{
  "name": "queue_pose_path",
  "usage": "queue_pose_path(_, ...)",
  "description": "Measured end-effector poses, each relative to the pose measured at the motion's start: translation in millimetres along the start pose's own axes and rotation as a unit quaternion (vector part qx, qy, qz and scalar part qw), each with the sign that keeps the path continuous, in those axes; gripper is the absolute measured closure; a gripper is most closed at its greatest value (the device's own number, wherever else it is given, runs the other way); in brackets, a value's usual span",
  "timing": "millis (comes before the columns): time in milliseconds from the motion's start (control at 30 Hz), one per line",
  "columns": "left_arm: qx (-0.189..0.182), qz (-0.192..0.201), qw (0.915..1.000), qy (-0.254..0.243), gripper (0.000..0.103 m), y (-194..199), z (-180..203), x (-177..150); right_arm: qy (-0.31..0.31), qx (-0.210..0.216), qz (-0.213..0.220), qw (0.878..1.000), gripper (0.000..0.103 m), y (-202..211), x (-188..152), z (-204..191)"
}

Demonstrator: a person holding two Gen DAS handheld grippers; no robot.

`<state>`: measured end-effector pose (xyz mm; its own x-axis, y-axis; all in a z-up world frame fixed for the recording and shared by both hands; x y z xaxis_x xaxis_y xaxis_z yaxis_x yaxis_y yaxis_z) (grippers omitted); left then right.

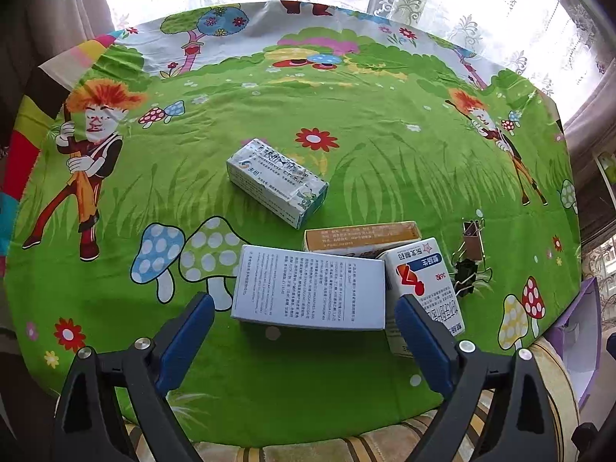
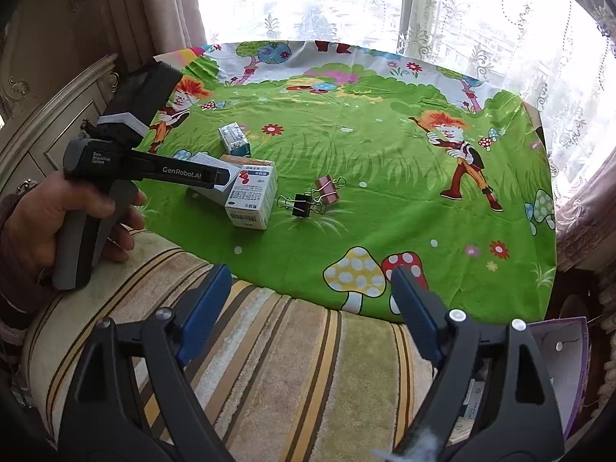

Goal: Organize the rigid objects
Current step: 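Lower the left gripper and close it on the white printed box, then grasp the white box with red logo with the right gripper while the left holds its box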

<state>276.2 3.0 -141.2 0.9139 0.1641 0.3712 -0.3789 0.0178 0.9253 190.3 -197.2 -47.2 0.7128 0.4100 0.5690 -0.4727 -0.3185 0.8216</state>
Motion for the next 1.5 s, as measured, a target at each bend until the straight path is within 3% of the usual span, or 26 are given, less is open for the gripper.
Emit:
queue_pose_path(100, -0.013, -0.005, 0.9999, -0.009, 0.006, -3.1, 2.8, -0.5, 0.009, 0.005, -0.013, 1.0, 0.016, -10.6, 1.6, -12.7)
queue_pose_path(433, -0.006, -0.015, 0.9996, -0.024, 0.005, -21.6, 0.9, 5.3, 0.042, -0.003, -0.056, 0.998, 0.016, -46.6, 6.7, -40.5)
queue_pose_path(500, -0.012, -0.022, 0.9994, -0.025, 0.015, -26.0, 1.4, 3.6, 0.048, -0.007, -0.063, 0.997, 0.016, -54.0, 8.7, -44.8)
queue_pose_path(733, -0.05, 0.013, 0.9979, 0.038, 0.016, -7.2, -16.2, 3.4, 0.025, -0.008, -0.073, 0.997, 0.016, -78.2, 22.6, -51.9)
queue_pose_path(1033, -0.063, 0.079, 0.9853, 0.138, 0.016, 29.4, -64.7, -5.9, 0.019, -0.025, -0.075, 0.997, 0.016, -107.1, 42.0, -62.2)
queue_pose_path(1400, -0.066, 0.094, 0.9819, 0.151, 0.016, 34.1, -72.2, -7.6, 0.019, -0.04, -0.1, 0.994, 0.016, -143.2, 55.8, -69.0)
queue_pose_path(1500, -0.068, 0.092, 0.9819, 0.151, 0.016, 32.5, -71.8, -8.3, 0.015, -0.04, -0.103, 0.994, 0.024, -149.2, 56.2, -67.7)
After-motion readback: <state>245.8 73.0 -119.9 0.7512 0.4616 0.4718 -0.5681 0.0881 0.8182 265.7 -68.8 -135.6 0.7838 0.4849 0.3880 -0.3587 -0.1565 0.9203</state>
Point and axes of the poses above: each gripper's, at about its wrist camera, not at the fingertips, and y roughly against the way its jaws point, z to its right, x to its top, the point moved 10 cm from there along -y, roughly the way its jaws point, and after that the axes turned 2 degrees about -z, right-handed, at the moved point
